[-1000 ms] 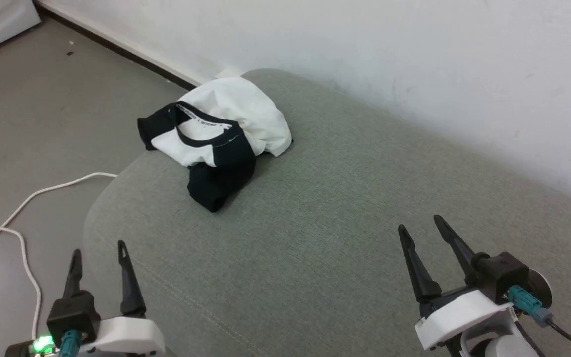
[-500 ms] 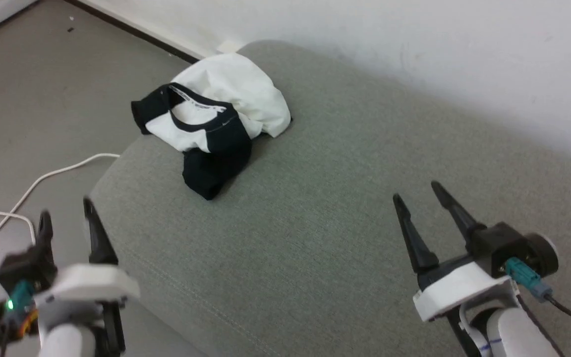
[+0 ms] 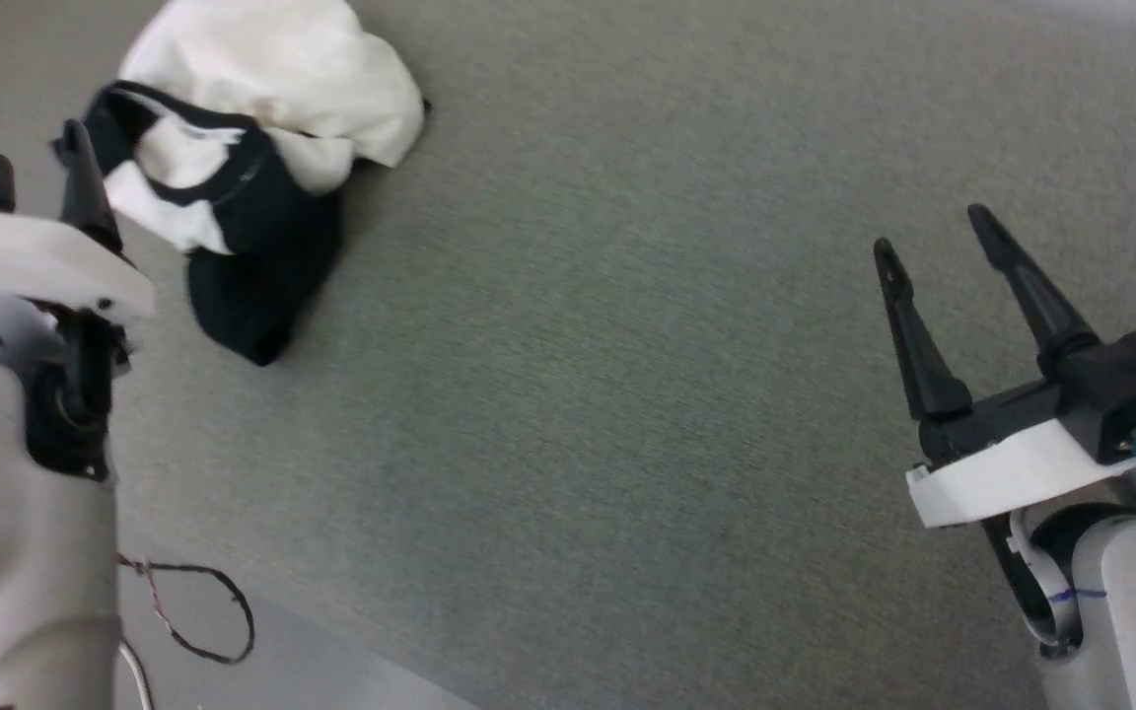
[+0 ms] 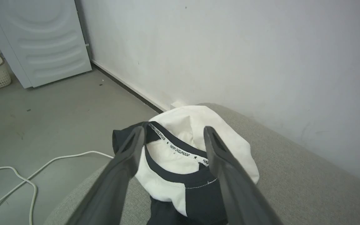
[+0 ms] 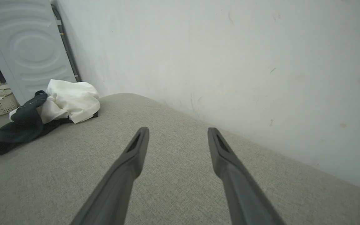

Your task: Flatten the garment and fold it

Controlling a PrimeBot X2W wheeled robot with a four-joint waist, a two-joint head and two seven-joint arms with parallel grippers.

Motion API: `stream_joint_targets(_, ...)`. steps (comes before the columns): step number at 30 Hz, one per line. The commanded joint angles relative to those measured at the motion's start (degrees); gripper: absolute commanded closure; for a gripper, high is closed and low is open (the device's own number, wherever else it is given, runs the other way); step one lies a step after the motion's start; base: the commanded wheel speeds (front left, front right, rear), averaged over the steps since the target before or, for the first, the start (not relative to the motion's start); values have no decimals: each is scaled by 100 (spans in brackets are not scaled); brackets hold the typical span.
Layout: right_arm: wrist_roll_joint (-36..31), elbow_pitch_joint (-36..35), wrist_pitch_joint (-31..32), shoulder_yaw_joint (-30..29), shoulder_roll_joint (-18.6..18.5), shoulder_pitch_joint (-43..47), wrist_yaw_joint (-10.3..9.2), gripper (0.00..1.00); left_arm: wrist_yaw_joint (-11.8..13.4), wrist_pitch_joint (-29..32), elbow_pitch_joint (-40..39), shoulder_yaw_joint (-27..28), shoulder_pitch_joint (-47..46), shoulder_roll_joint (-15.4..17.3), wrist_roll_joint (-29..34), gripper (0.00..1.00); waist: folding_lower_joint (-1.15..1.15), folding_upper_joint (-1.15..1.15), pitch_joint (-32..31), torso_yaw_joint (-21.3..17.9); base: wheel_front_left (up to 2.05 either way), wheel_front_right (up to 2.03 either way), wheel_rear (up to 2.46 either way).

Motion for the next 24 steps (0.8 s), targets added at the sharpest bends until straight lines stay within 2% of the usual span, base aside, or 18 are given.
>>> stream_joint_targets(1, 56, -69, -54, -34, -34, -161, -11, 0, -69, 304, 206, 52, -250, 152, -135, 0, -2, 0, 1361, -1129, 0, 0, 0)
stream_joint_targets(9, 140, -45, -218, -17, -13, -383, -11, 0, 42, 1533, 739, 407, -807, 588, -696, 0, -2, 0, 1809, -1575, 0, 0, 0)
stream_joint_targets(19, 226, 193, -445, 63, 86, -477, -11, 0, 369, 2577, 958, 650, -614, 951, -990, 0, -2, 0, 1733, -1972, 0, 0, 0)
stream_joint_targets(20, 234, 227, -467, 63, 100, -471, -11, 0, 381, 2615, 959, 665, -565, 999, -986, 13, -2, 0, 1686, -2000, 0, 0, 0)
stream_joint_targets(21, 246, 272, -489, 67, 111, -463, -11, 0, 399, 2592, 957, 692, -518, 1049, -963, 59, -2, 0, 1623, -2025, 0, 0, 0)
stream_joint_targets(22, 256, 318, -509, 73, 121, -453, -11, 0, 405, 2505, 939, 705, -470, 1105, -907, 100, -2, 0, 1552, -2048, 0, 0, 0)
stream_joint_targets(24, 277, 400, -542, 93, 149, -427, -11, 0, 466, 2062, 905, 785, -395, 1260, -693, 100, -2, 0, 1394, -2085, 0, 0, 0)
